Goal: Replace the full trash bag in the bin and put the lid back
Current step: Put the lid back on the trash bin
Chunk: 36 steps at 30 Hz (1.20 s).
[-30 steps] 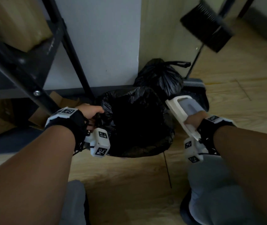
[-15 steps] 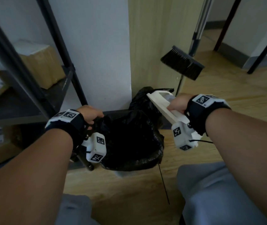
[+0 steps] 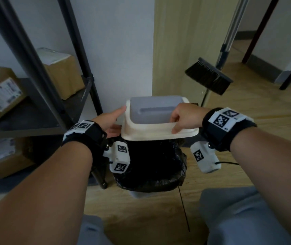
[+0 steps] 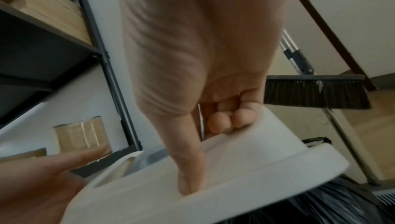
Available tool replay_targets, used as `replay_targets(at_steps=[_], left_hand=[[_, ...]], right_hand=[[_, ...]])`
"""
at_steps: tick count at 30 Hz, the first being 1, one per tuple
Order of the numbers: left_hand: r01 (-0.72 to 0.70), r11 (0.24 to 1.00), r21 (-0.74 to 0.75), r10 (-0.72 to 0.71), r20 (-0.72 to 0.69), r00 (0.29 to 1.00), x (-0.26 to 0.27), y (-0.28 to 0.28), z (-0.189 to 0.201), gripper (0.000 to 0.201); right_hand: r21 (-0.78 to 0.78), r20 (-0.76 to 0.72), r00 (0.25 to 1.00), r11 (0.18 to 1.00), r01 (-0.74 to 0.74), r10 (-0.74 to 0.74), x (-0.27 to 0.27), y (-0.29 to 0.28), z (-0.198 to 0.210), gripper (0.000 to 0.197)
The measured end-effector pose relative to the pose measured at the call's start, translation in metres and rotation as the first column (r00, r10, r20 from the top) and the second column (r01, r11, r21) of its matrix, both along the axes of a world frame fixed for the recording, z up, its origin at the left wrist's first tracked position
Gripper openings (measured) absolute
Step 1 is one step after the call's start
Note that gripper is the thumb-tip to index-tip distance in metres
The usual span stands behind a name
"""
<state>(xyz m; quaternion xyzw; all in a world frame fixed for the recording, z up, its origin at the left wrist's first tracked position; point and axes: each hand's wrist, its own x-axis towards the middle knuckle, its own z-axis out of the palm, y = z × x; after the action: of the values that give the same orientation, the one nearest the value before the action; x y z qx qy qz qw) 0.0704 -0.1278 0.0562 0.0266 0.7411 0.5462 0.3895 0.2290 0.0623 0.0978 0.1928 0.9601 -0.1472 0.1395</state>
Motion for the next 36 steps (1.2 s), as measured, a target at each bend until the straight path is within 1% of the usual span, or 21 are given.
replay_targets(at_steps=[1,2,4,6,7,12,13,15,17,19,20,21,22,23,25,26,28,30,32,34,36], left_hand=[[-0.016,1.000,-0.002,0.016,0.010,1.000,0.001,0.001,-0.001,0.055],[-0.024,1.000,-0.013,0.025,0.016,1.000,0.002,0.002,-0.002,0.052],[-0.014,0.999,-0.044,0.014,0.015,1.000,0.001,-0.002,-0.003,0.059],[-0.034,0.999,-0.032,0.036,0.041,0.999,-0.003,-0.006,-0.007,0.071],[-0.043,0.999,-0.025,0.044,0.056,0.997,-0.003,-0.007,-0.007,0.072],[-0.036,0.996,-0.086,0.037,0.014,0.999,-0.006,-0.009,-0.010,0.050],[-0.023,0.994,-0.105,0.024,0.008,1.000,-0.007,-0.009,-0.011,0.043],[0.003,0.989,-0.150,-0.002,0.009,1.000,-0.007,-0.009,-0.013,0.025],[0.027,0.983,-0.182,-0.025,0.015,1.000,-0.007,-0.011,-0.014,0.019],[0.060,0.976,-0.207,-0.056,0.021,0.998,-0.006,-0.014,-0.015,0.019],[0.075,0.974,-0.214,-0.071,0.027,0.997,-0.005,-0.015,-0.014,0.019],[0.087,0.972,-0.218,-0.083,0.027,0.996,-0.004,-0.017,-0.014,0.016],[0.094,0.972,-0.218,-0.091,0.026,0.996,-0.003,-0.018,-0.013,0.009],[0.105,0.972,-0.209,-0.101,0.029,0.994,-0.002,-0.019,-0.012,0.003],[0.129,0.973,-0.191,-0.122,0.048,0.991,0.001,-0.020,-0.011,0.006],[0.147,0.973,-0.177,-0.140,0.052,0.989,0.003,-0.020,-0.011,0.007],[0.198,0.971,-0.138,-0.190,0.068,0.979,0.003,-0.022,-0.015,0.021],[0.220,0.971,-0.089,-0.212,0.086,0.973,0.005,-0.024,-0.018,0.020],[0.201,0.977,-0.065,-0.191,0.135,0.972,0.008,-0.025,-0.019,0.012],[0.155,0.986,-0.056,-0.144,0.164,0.976,0.008,-0.024,-0.022,0.029],[0.120,0.991,-0.052,-0.110,0.164,0.980,0.008,-0.023,-0.028,0.035]], right_hand=[[-0.014,-0.006,1.000,1.000,-0.012,0.012,-0.002,-0.002,-0.001,0.021],[-0.025,-0.013,1.000,0.999,-0.027,0.027,-0.003,-0.003,-0.003,0.019],[-0.031,-0.020,0.999,0.998,-0.051,0.050,-0.006,-0.005,-0.005,0.016],[-0.038,-0.035,0.998,0.997,-0.062,0.061,-0.007,-0.008,-0.004,0.018],[-0.043,-0.041,0.997,0.997,-0.066,0.065,-0.007,-0.010,-0.003,0.020],[-0.064,-0.042,0.996,0.994,-0.085,0.083,-0.008,-0.011,-0.003,0.024],[-0.079,-0.041,0.995,0.993,-0.089,0.086,-0.008,-0.011,-0.002,0.024],[-0.197,-0.079,0.997,0.980,-0.039,0.023,-0.008,-0.010,0.002,0.025],[-0.364,-0.199,0.964,0.927,0.096,-0.178,-0.007,-0.004,0.006,0.025],[-0.421,-0.359,0.830,0.868,0.264,-0.427,-0.005,0.003,0.009,0.026],[-0.437,-0.389,0.760,0.830,0.346,-0.521,-0.004,0.006,0.009,0.031],[-0.466,-0.359,0.719,0.782,0.414,-0.595,-0.003,0.010,0.006,0.042],[-0.520,-0.270,0.704,0.715,0.467,-0.656,-0.002,0.011,0.001,0.057],[-0.587,-0.139,0.700,0.627,0.511,-0.701,-0.001,0.013,-0.006,0.075],[-0.677,0.072,0.684,0.468,0.568,-0.726,0.000,0.020,-0.028,0.112],[-0.707,0.113,0.684,0.425,0.565,-0.721,-0.001,0.028,-0.041,0.118],[-0.752,0.125,0.690,0.386,0.535,-0.713,-0.003,0.036,-0.059,0.108],[-0.793,0.121,0.665,0.331,0.511,-0.737,-0.003,0.031,-0.059,0.092],[-0.808,0.118,0.654,0.311,0.501,-0.747,-0.004,0.033,-0.064,0.082],[-0.815,0.124,0.656,0.300,0.495,-0.745,-0.004,0.035,-0.069,0.078],[-0.816,0.143,0.661,0.291,0.500,-0.736,-0.001,0.028,-0.069,0.077]])
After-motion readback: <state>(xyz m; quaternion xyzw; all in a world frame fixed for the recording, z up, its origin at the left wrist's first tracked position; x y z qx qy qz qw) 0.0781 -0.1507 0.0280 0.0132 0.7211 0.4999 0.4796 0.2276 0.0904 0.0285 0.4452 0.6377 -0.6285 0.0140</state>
